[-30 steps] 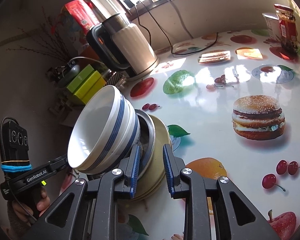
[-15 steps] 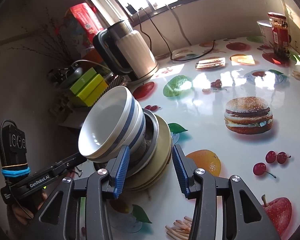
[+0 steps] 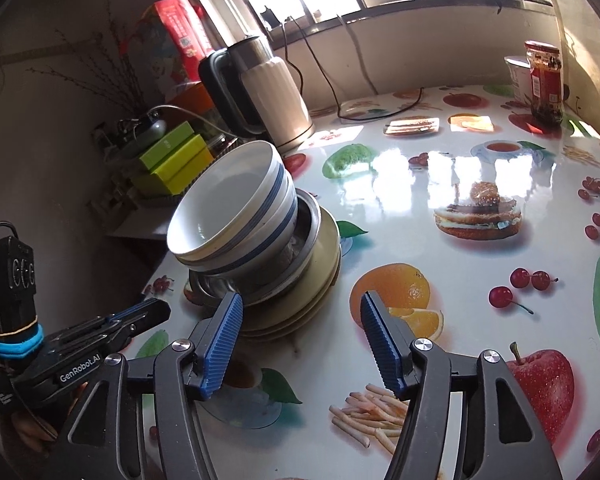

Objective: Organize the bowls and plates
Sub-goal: 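Open both tools and pull them back from the stacked dishes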

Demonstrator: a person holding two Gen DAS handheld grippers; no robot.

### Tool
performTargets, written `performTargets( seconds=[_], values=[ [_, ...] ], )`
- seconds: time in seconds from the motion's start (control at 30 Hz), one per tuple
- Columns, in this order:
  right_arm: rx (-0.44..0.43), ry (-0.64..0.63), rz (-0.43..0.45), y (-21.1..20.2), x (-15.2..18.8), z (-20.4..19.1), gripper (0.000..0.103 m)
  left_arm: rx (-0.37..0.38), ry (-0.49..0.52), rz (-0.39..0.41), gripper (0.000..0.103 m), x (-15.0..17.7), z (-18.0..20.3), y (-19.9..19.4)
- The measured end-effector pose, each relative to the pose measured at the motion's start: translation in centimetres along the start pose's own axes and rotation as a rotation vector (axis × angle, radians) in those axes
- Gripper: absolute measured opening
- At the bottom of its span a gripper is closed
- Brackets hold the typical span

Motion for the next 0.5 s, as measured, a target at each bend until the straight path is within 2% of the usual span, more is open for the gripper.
performTargets(
  seconds=[0.33, 0.5],
  values=[
    [0.092, -0.022, -0.023, 0.3, 2.1, -0.1, 0.076, -0.049, 0.029, -0.018, 0.011, 2.2, 0.1, 0.5],
    [0.136, -0.031, -0.053, 1.0, 3.2, 0.0, 0.080, -0.049, 0.025, -0.060, 0.012, 3.4, -0.2, 1.6]
  ],
)
Point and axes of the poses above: each gripper's, at about its wrist camera, not at the fingertips, and y roughly the way its jaws point, z to its right, x to its underside, the point moved 5 cm from there along y, roughly the way its jaws point, and after that the axes turned 3 degrees about -z, right-handed, at the moved point
